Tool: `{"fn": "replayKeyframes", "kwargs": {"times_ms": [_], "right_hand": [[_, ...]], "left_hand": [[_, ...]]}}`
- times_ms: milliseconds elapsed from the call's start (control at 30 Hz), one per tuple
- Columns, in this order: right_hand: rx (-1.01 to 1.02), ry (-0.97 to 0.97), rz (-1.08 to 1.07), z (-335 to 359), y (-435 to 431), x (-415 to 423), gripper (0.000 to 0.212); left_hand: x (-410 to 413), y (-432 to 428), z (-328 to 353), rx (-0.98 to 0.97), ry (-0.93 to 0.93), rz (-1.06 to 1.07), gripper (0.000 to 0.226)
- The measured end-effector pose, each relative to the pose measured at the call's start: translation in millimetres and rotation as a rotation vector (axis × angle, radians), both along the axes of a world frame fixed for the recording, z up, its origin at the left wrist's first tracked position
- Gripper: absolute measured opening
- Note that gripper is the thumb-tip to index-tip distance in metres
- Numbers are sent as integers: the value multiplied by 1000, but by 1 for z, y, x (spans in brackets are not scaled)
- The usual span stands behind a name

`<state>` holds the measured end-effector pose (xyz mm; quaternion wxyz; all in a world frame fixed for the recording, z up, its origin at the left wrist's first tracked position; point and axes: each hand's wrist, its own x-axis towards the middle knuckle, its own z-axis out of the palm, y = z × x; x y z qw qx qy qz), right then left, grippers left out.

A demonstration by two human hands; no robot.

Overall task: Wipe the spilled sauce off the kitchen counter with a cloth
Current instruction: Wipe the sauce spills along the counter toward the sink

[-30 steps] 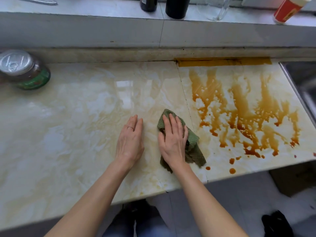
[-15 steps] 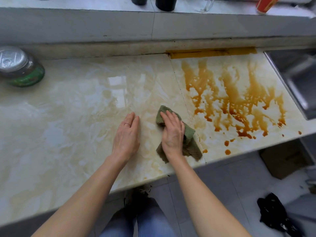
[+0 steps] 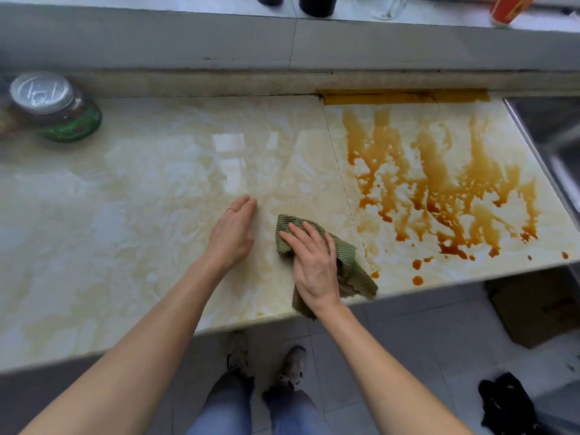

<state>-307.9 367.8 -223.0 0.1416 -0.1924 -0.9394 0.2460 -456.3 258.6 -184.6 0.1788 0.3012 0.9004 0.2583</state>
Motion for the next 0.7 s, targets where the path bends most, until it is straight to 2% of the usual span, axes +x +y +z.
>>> {"fn": "replayKeyframes", "kwargs": {"times_ms": [100, 200, 367, 467, 600, 633, 700], "right_hand": [[-41, 13, 218, 0, -14, 0, 48], [-69, 0, 349, 2, -27, 0, 48], [111, -44, 555, -4, -11, 16, 55], [157, -41, 413, -7, 26, 27, 50], [70, -86, 121, -2, 36, -6, 45], [50, -107, 118, 0, 29, -17, 44], [30, -144, 252, 5, 8, -33, 44]], "left_hand": [[2, -1, 4, 74, 5, 88, 53], [14, -10, 3, 92, 24, 167, 46], [34, -33, -8, 65, 80, 225, 48], [47, -49, -10, 49, 107, 293, 50], [60, -63, -8, 45, 121, 340, 49], [63, -65, -7, 49, 117, 354, 49], [69, -72, -4, 58, 118, 388, 51]]}}
